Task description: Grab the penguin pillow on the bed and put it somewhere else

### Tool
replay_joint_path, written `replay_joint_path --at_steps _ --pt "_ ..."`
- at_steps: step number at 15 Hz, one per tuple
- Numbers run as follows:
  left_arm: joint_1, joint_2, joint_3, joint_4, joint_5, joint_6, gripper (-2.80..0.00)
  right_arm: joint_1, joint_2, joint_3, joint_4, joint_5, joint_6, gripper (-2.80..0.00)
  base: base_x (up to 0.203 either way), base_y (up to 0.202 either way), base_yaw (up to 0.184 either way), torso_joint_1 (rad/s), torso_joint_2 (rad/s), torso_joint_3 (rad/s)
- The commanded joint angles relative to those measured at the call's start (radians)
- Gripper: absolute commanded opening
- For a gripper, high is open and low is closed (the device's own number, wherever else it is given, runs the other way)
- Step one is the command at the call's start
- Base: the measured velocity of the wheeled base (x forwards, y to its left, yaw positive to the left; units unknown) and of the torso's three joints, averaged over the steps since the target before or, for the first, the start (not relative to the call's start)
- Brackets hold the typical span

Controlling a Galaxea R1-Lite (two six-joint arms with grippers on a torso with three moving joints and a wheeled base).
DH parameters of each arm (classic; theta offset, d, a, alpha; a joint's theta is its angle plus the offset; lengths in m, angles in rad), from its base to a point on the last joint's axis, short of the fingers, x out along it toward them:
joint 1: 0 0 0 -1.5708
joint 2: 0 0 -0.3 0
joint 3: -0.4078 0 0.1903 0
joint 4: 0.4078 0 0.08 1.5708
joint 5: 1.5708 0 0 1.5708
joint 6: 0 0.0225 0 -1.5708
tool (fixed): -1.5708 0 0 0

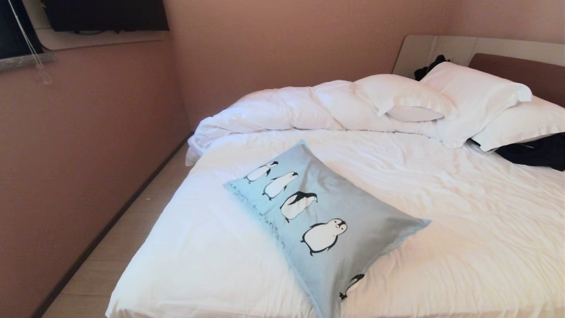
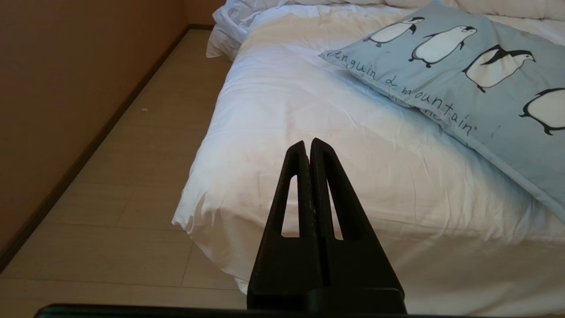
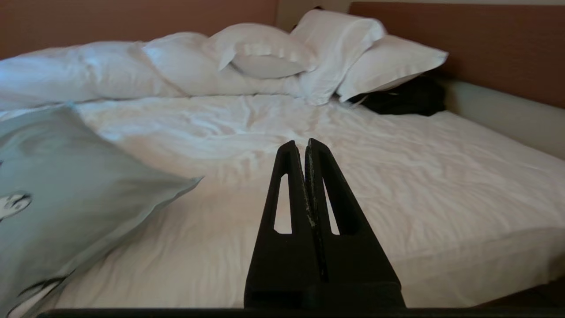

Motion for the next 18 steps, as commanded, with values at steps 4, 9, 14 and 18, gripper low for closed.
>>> replay_joint_path --at_steps 4,9,14,18 --pt "0.000 0.000 0.003 -0.001 0.000 -0.001 -2.80 0.000 -0.034 0.141 -0.085 0.214 -0.003 -2.80 0.000 0.000 0.000 0.000 0.00 0.000" --pt "0.000 0.000 0.003 -0.001 0.000 -0.001 -2.80 0.000 -0.034 0.185 -0.042 0.292 0.002 -2.80 0.000 0.000 0.000 0.000 0.00 0.000" --pt "0.000 0.000 0.003 -0.001 0.000 -0.001 -2.80 0.000 -0.034 0.185 0.104 0.316 0.046 -2.80 0.000 0.000 0.000 0.000 0.00 0.000" --pt "0.000 0.000 0.003 -0.001 0.000 -0.001 -2.80 0.000 -0.035 0.187 0.117 0.312 0.099 -2.80 0.000 0.000 0.000 0.000 0.00 0.000"
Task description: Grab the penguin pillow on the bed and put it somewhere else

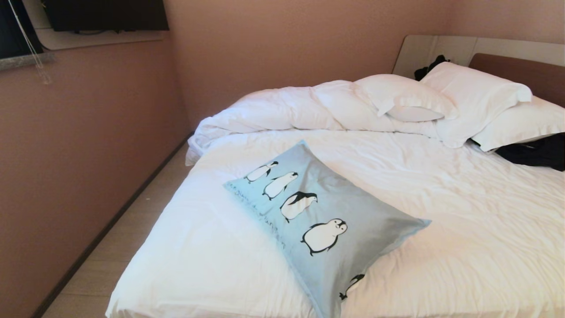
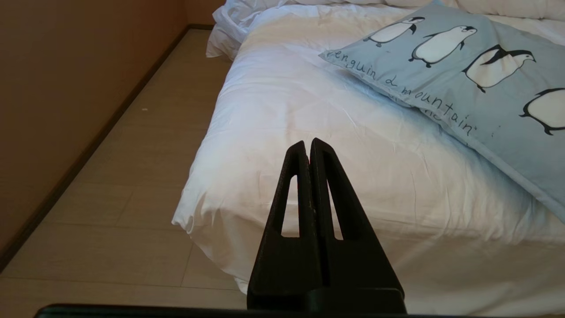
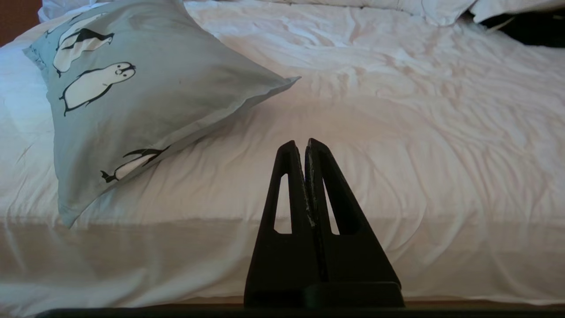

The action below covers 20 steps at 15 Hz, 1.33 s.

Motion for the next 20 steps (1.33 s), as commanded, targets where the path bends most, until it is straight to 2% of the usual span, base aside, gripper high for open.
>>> replay_joint_path --at_steps 1,20 --pt "0.000 0.000 0.003 -0.001 0.000 -0.001 -2.80 0.000 0.001 0.001 0.020 -0.004 0.026 -2.80 0.000 0.000 0.000 0.000 0.00 0.000" --pt "0.000 0.000 0.003 -0.001 0.000 -0.001 -2.80 0.000 0.001 0.001 0.020 -0.004 0.026 -2.80 0.000 0.000 0.000 0.000 0.00 0.000"
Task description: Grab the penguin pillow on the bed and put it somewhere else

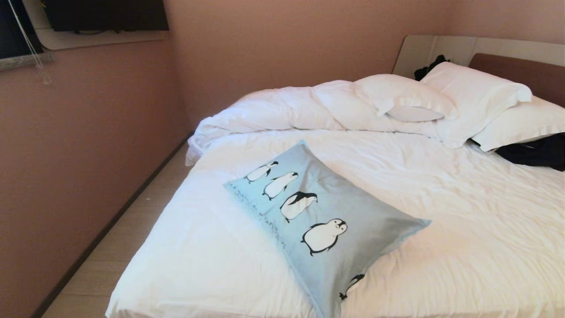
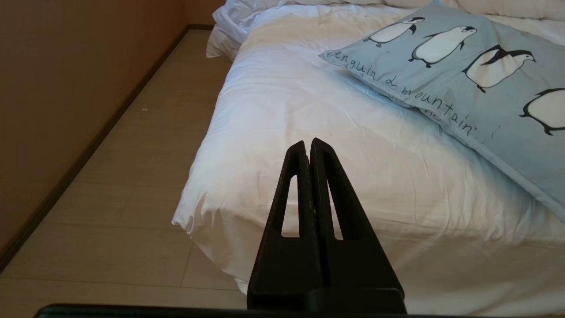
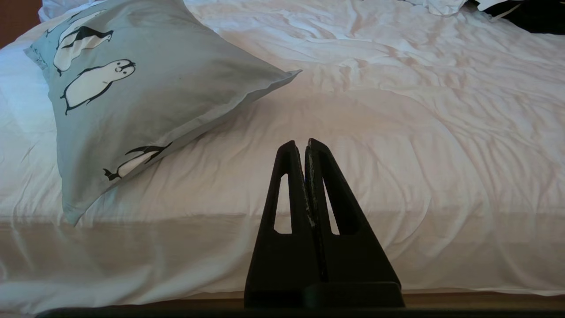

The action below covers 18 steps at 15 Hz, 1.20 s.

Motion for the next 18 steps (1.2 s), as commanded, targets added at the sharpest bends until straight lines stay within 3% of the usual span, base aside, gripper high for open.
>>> replay_joint_path --at_steps 1,18 --pt "0.000 0.000 0.003 -0.001 0.000 -0.001 -2.80 0.000 0.001 0.000 0.000 0.000 -0.001 -2.80 0.000 0.000 0.000 0.000 0.00 0.000" --pt "0.000 0.000 0.003 -0.001 0.000 -0.001 -2.80 0.000 0.000 0.000 0.000 0.000 -0.001 -2.80 0.000 0.000 0.000 0.000 0.00 0.000"
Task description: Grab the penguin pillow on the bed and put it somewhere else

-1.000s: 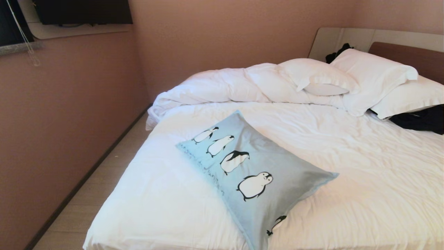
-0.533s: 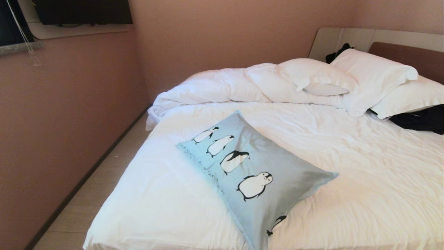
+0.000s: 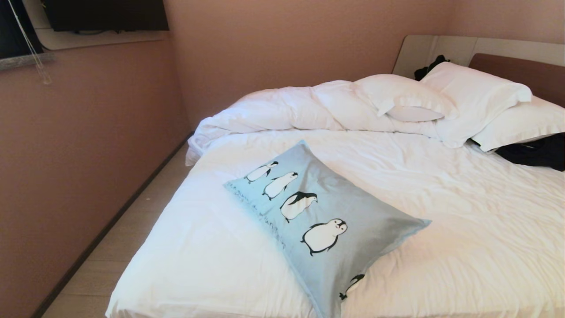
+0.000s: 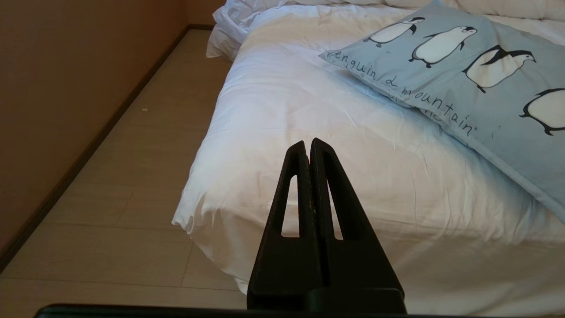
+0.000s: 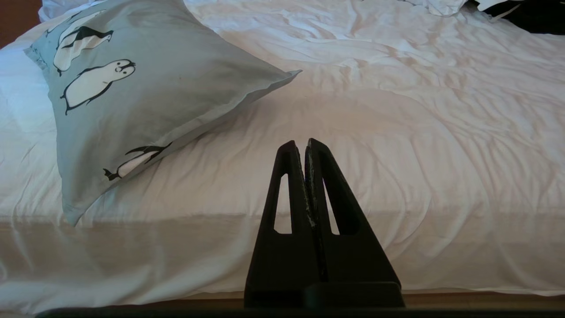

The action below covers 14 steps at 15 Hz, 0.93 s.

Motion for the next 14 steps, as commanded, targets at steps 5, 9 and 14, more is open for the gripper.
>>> replay_joint_path --at_steps 5,9,14 --pt "0.000 0.000 0.003 0.000 0.000 -0.001 -2.80 0.000 0.000 0.000 0.000 0.000 -0.001 -2.80 0.000 0.000 0.000 0.000 0.00 0.000" --pt "0.000 0.000 0.003 0.000 0.000 -0.001 -2.80 0.000 0.000 0.000 0.000 0.002 -0.001 -2.80 0.000 0.000 0.000 0.000 0.00 0.000" --pt "0.000 0.000 0.003 0.000 0.000 -0.001 -2.80 0.000 0.001 0.000 0.000 -0.001 0.000 -2.80 0.000 0.000 0.000 0.000 0.00 0.000"
